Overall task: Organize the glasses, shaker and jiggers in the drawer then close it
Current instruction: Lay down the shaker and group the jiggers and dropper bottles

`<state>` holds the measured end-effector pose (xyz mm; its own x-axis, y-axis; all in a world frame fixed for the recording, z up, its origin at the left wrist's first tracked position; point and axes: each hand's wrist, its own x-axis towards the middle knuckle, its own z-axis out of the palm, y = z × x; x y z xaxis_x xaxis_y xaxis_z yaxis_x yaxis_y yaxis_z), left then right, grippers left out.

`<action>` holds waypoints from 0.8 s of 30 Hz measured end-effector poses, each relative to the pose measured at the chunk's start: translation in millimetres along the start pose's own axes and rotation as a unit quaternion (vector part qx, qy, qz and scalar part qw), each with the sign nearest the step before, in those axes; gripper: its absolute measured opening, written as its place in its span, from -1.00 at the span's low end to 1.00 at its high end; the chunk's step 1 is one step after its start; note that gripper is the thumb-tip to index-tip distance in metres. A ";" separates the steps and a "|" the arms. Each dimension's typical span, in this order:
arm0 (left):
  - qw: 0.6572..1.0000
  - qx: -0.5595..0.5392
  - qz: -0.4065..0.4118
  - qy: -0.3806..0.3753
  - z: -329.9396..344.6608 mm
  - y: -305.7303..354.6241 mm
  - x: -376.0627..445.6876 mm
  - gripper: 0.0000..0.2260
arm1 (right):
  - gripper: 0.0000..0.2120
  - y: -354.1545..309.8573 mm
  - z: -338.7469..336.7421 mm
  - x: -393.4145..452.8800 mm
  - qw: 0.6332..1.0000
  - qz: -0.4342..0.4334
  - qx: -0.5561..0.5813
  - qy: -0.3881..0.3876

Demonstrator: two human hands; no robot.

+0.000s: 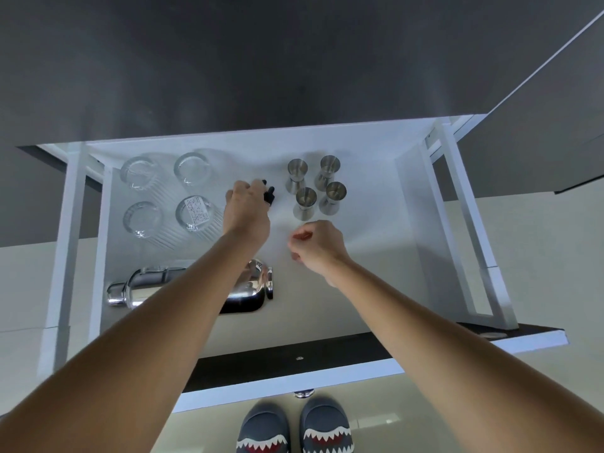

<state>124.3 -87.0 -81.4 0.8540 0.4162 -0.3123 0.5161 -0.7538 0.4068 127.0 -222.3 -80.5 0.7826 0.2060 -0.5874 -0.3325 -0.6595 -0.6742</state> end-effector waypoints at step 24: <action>0.986 -0.163 0.016 0.039 -34.4 -4.0 20.5 -0.80 | -0.81 -5.9 15.6 -3.9 0.982 -0.164 -0.078 0.046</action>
<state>142.0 -57.9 -59.9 0.8663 0.4417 -0.2334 0.4717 -0.5690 0.6736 117.7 -208.0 -81.1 0.8806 0.3649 -0.3024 0.0252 -0.6733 -0.7389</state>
